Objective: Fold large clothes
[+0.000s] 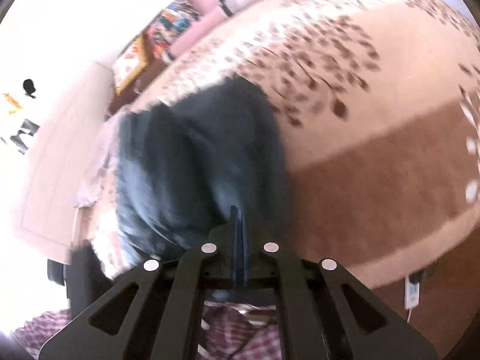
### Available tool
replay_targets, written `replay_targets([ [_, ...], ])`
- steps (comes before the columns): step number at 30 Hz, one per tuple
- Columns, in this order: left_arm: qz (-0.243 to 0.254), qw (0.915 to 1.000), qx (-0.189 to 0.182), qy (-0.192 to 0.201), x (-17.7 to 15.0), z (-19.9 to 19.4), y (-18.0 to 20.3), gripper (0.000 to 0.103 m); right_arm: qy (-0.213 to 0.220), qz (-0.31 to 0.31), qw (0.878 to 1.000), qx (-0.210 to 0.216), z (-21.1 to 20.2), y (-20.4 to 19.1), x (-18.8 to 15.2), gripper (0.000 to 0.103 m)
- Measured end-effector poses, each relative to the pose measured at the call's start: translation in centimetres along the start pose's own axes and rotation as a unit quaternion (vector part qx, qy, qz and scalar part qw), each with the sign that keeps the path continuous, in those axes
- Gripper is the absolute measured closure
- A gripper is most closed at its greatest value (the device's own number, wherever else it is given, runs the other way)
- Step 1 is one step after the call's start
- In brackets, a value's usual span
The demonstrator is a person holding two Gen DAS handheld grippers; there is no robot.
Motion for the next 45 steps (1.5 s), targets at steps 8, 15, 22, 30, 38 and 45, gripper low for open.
replay_targets([
  [8, -0.011, 0.9987, -0.048, 0.010, -0.7, -3.2, -0.1, 0.032, -0.017, -0.090, 0.995, 0.024, 1.6, -9.4, 5.4, 0.100],
  [15, -0.022, 0.9971, -0.072, 0.014, -2.2, -5.0, -0.8, 0.032, -0.073, -0.120, 0.989, -0.037, 8.1, -11.5, 7.9, 0.100],
  [22, -0.046, 0.9940, -0.095, 0.031, -4.6, -8.9, -2.8, 0.032, -0.100, -0.099, 0.985, -0.097, 12.2, -6.5, 7.6, 0.103],
  [30, -0.120, 0.9892, -0.056, 0.064, -6.3, -12.9, -8.4, 0.032, -0.096, -0.096, 0.983, -0.119, 13.8, -3.9, 6.7, 0.103],
  [38, -0.269, 0.9616, -0.004, 0.056, -10.2, -12.2, -16.6, 0.031, -0.092, -0.088, 0.986, -0.110, 13.7, -3.5, 6.6, 0.103],
  [45, -0.288, 0.9564, -0.032, 0.037, -9.9, -8.6, -15.8, 0.031, -0.086, -0.074, 0.987, -0.111, 13.0, -3.9, 6.6, 0.103],
])
Point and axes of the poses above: each gripper's, at about its wrist camera, not at the fingertips, and z roughly the way its jaws point, y to its right, x to its top, the point moved 10 cm from there along z, roughly the way its jaws point, and after that the axes turned 9 degrees about -y, right-handed, at the moved point
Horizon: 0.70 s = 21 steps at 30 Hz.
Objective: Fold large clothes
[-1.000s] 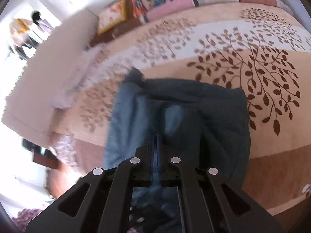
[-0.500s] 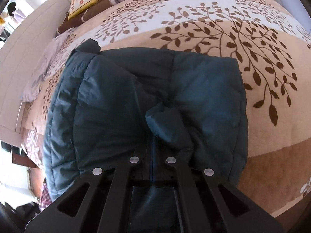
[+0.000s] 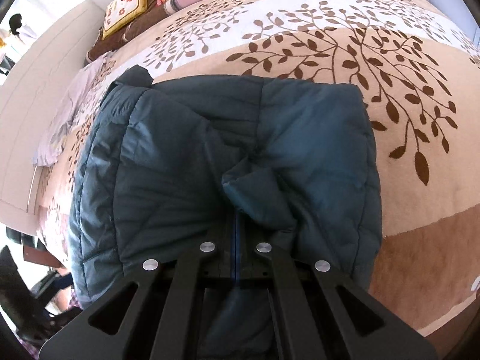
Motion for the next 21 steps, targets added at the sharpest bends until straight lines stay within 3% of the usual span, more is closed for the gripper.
replay_targets([
  [4, 0.015, 0.9998, 0.014, 0.002, 0.1, 0.2, 0.5, 0.031, 0.006, 0.007, 1.000, -0.004, -1.6, -0.5, -0.3, 0.103],
  [7, 0.010, 0.9999, 0.010, 0.003, 0.0, 0.0, 0.2, 0.031, 0.040, 0.000, 0.999, -0.008, -4.4, -1.2, -1.6, 0.102],
  [9, 0.009, 0.9999, 0.008, 0.004, 0.2, -0.1, 0.1, 0.031, 0.058, -0.016, 0.998, -0.002, -6.4, -2.1, -3.9, 0.098],
  [12, 0.011, 0.9999, 0.008, 0.005, 0.2, -0.1, 0.1, 0.031, 0.051, -0.047, 0.997, 0.018, -7.5, -3.6, -8.5, 0.098],
  [14, 0.011, 0.9999, 0.008, 0.005, 0.2, -0.1, 0.1, 0.031, 0.032, -0.060, 0.997, 0.022, -6.9, -4.0, -11.1, 0.098],
  [16, 0.010, 0.9999, 0.007, 0.004, 0.2, -0.1, 0.1, 0.031, 0.004, -0.061, 0.998, -0.005, -5.0, -2.9, -13.5, 0.098],
  [18, 0.013, 0.9999, 0.009, 0.002, 0.1, 0.0, 0.2, 0.031, -0.016, -0.041, 0.999, -0.012, -2.9, -1.2, -14.6, 0.103],
  [21, 0.019, 0.9997, 0.016, -0.002, -0.1, 0.1, 0.5, 0.030, -0.025, -0.012, 1.000, 0.010, -0.7, -0.1, -14.8, 0.103],
])
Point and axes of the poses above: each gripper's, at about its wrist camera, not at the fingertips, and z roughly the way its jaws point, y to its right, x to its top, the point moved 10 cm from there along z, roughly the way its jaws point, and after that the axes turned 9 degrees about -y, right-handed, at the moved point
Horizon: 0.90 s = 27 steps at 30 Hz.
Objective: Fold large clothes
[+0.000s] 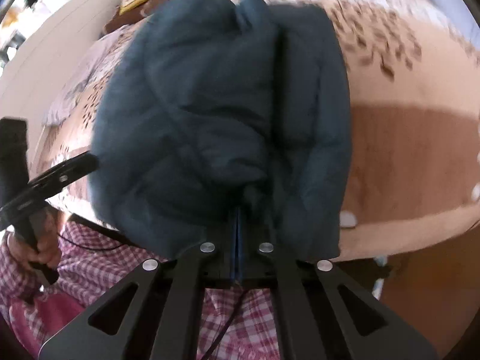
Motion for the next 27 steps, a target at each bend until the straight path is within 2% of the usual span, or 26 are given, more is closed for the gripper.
replay_targets([
  [5, -0.005, 0.9999, 0.009, -0.004, 0.0, 0.0, -0.1, 0.029, 0.002, -0.010, 1.000, -0.016, 2.0, 0.0, 0.0, 0.103],
  [8, -0.013, 0.9998, 0.015, -0.002, 0.2, -0.2, -0.5, 0.028, 0.006, -0.006, 1.000, -0.011, 2.1, -0.1, -0.1, 0.103],
  [11, -0.028, 0.9994, 0.022, 0.002, 0.5, -0.5, -1.1, 0.021, 0.008, 0.007, 1.000, 0.000, 2.1, 0.0, 0.2, 0.103],
  [17, -0.084, 0.9963, -0.006, -0.016, 0.5, 0.4, -2.8, 0.014, 0.019, 0.015, 1.000, 0.013, 0.7, 0.2, -0.3, 0.103],
  [23, -0.084, 0.9957, -0.026, -0.030, 0.8, 1.6, -2.5, 0.010, 0.043, 0.027, 0.998, 0.044, -3.0, 0.7, -0.2, 0.101],
  [25, -0.079, 0.9959, -0.030, -0.032, 1.0, 1.8, -2.0, 0.010, 0.063, 0.038, 0.996, 0.050, -4.7, 1.4, 0.1, 0.096],
  [26, -0.076, 0.9961, -0.030, -0.033, 1.1, 1.8, -1.9, 0.010, 0.074, 0.045, 0.995, 0.046, -5.7, 2.0, 0.3, 0.086],
  [27, -0.072, 0.9964, -0.030, -0.033, 1.1, 1.9, -1.7, 0.010, 0.081, 0.050, 0.995, 0.041, -6.3, 2.5, 0.6, 0.071],
])
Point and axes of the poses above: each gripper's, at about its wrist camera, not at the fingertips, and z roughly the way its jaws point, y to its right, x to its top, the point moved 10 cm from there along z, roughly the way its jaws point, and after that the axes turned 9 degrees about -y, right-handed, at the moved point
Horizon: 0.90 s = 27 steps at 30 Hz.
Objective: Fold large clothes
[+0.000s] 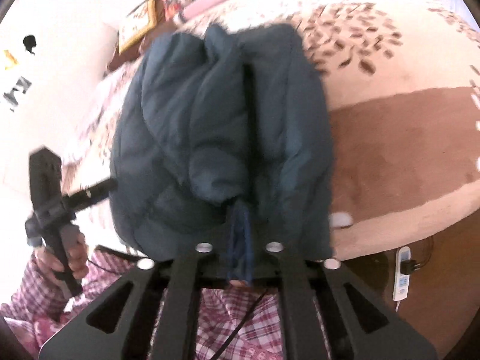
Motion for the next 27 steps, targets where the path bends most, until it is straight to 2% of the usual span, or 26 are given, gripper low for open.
replay_targets([
  [1, 0.003, 1.0000, 0.000, -0.001, 0.0, 0.1, 0.2, 0.009, 0.012, 0.005, 1.000, -0.010, -0.8, 0.6, 0.5, 0.063],
  [2, 0.005, 1.0000, 0.000, -0.002, -0.1, 0.1, 0.3, 0.009, 0.024, 0.010, 0.999, -0.021, -1.5, 1.3, 0.9, 0.050],
  [3, 0.008, 1.0000, 0.002, -0.003, -0.2, 0.2, 0.4, 0.009, 0.032, 0.014, 0.999, -0.030, -1.9, 1.8, 1.2, 0.046],
  [6, 0.013, 0.9999, 0.007, -0.005, -0.2, 0.3, 0.7, 0.008, 0.023, 0.030, 0.998, -0.042, -1.2, 2.7, 1.0, 0.039],
  [9, 0.014, 0.9998, 0.012, -0.007, -0.2, 0.4, 0.7, 0.007, -0.004, 0.051, 0.997, -0.050, 0.6, 4.0, 1.3, 0.033],
  [15, 0.030, 0.9990, 0.032, -0.007, 0.1, 0.7, 1.3, 0.005, -0.032, 0.054, 0.996, -0.059, 3.9, 4.6, 2.5, 0.032],
  [20, 0.041, 0.9978, 0.052, -0.008, 0.4, 1.0, 1.6, 0.005, -0.048, 0.056, 0.996, -0.042, 6.0, 4.6, 2.9, 0.031],
  [27, 0.054, 0.9960, 0.069, -0.014, 0.7, 1.7, 1.7, 0.004, -0.065, 0.094, 0.993, 0.028, 7.7, 6.0, 2.2, 0.023],
])
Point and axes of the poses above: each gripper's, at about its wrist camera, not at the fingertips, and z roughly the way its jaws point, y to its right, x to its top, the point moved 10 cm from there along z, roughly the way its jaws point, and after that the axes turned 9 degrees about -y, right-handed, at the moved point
